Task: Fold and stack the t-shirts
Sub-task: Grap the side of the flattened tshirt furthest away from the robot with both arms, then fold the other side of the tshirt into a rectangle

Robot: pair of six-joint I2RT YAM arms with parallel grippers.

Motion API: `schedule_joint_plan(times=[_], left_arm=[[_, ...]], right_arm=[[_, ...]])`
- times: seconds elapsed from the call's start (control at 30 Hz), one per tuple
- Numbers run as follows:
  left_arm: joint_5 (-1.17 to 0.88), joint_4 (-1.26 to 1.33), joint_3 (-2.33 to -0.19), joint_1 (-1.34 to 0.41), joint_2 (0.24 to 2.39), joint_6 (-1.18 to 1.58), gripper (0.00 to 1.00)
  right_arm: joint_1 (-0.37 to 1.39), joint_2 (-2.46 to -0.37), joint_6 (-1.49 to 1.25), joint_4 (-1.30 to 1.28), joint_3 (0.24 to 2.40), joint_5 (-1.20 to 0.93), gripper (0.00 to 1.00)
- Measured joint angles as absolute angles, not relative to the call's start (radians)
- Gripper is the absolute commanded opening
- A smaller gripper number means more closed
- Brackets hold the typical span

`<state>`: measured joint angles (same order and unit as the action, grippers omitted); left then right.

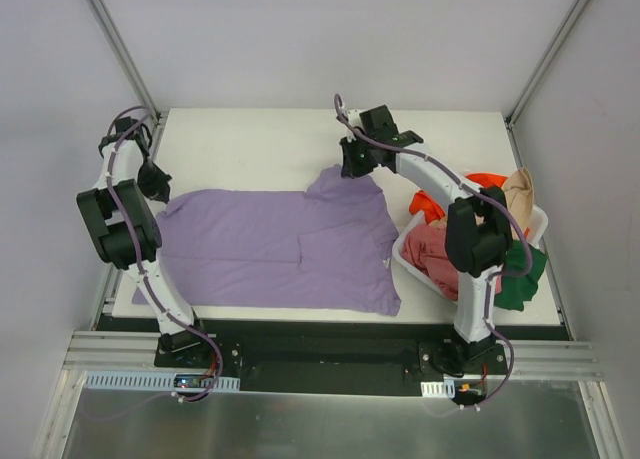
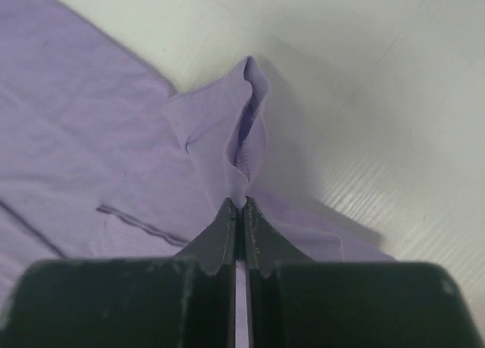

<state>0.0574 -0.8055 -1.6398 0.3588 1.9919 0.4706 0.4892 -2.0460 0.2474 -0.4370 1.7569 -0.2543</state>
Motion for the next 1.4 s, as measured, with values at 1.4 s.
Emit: schedule_joint_plan(times=[1.4], left_arm=[[0.105, -0.589, -1.102, 0.547, 1.556, 0.569, 0.00]], right_arm=[[0.751, -1.384, 0.263, -0.531, 1.060, -0.191, 0.00]])
